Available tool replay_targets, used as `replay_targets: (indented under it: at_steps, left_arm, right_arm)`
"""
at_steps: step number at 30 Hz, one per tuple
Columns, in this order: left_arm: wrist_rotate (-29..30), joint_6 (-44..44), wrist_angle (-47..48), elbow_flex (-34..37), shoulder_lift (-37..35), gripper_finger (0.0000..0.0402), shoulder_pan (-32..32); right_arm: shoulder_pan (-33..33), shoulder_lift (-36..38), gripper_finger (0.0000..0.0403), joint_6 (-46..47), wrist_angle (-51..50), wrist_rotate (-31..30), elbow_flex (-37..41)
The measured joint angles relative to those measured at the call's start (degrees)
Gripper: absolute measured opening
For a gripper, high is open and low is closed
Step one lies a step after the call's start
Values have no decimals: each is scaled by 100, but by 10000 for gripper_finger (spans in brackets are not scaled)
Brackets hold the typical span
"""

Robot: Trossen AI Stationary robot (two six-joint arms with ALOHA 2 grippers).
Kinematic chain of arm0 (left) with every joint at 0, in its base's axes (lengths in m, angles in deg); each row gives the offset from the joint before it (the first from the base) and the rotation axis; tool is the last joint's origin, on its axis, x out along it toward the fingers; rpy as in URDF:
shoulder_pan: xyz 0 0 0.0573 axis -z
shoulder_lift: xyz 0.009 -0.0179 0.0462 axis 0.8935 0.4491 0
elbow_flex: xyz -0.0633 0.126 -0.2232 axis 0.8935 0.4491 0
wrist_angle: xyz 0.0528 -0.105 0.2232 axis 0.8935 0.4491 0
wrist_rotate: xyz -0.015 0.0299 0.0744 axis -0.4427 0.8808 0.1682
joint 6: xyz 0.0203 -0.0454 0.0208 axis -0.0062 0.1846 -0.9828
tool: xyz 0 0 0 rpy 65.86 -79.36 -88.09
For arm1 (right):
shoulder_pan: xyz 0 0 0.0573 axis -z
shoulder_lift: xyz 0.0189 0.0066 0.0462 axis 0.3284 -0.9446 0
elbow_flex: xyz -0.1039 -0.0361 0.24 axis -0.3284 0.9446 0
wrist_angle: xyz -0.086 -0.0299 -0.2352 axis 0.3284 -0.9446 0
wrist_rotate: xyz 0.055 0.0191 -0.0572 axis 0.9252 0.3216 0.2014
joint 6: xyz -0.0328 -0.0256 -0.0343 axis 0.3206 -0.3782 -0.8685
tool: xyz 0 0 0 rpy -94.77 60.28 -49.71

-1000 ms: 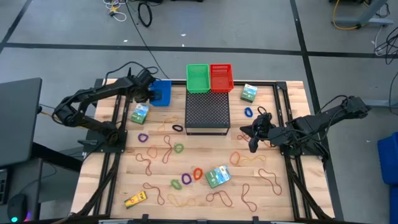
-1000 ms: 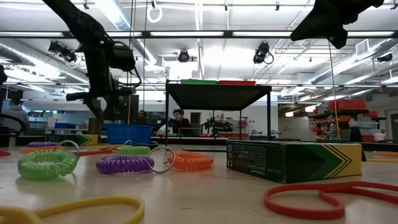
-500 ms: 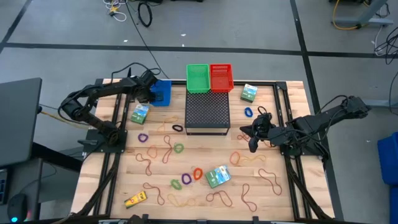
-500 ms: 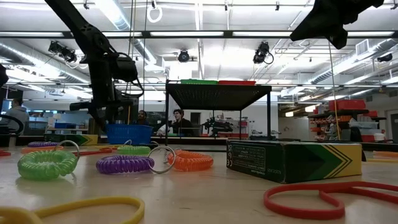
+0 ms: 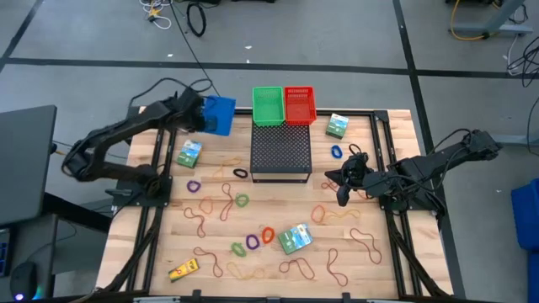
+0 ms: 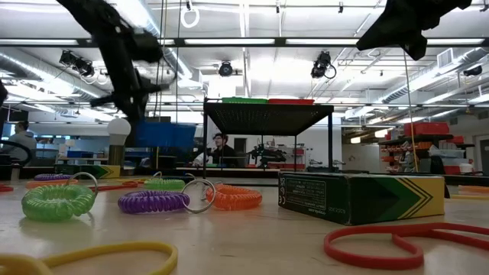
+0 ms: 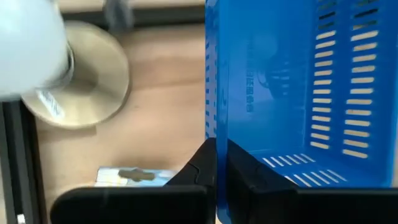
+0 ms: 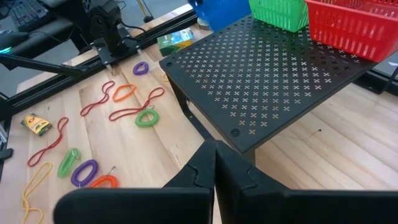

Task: Pick & Place Office Desk Supplies
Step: Put the blue bin on the shelf

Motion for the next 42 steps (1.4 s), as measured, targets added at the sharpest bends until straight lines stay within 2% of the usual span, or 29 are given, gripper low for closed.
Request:
replay_targets:
  at_steps: [6, 9, 12, 15, 19, 23, 29, 33, 42]
  left_arm:
    - [-4, -257, 153, -544, -1186, 12, 462]
    - [-95, -806, 148, -931, -1671, 12, 777]
    - [-505, -1405, 159, -1435, -1968, 12, 1142]
    - [-661, -1485, 292, -2051, -1962, 12, 1532]
    - [-634, -1726, 371, -2730, -1536, 12, 2113]
    - [-750, -2185, 656, -3193, -733, 12, 2601]
    - [-1194, -2933, 1251, -3800, 650, 13, 2867]
    - [-1392, -3263, 1631, -4355, 1452, 13, 2881]
    - [-1389, -3612, 2343, -5561, 2496, 13, 3073]
  right_arm:
    - [0, 0, 5, -2, -4, 2, 0]
    - [0, 0, 5, -2, -4, 4, 0]
    - [0, 0, 5, 3, -7, 4, 0]
    - [0, 0, 5, 5, 7, 6, 0]
    - [0, 0, 5, 3, 177, 165, 0]
    - [0, 0, 5, 21, 295, 287, 0]
    - [135, -37, 5, 229, 495, 336, -275]
    - [463, -294, 12, 362, 150, 396, -1136]
    - [1643, -1931, 88, 461, -1851, 1664, -4146]
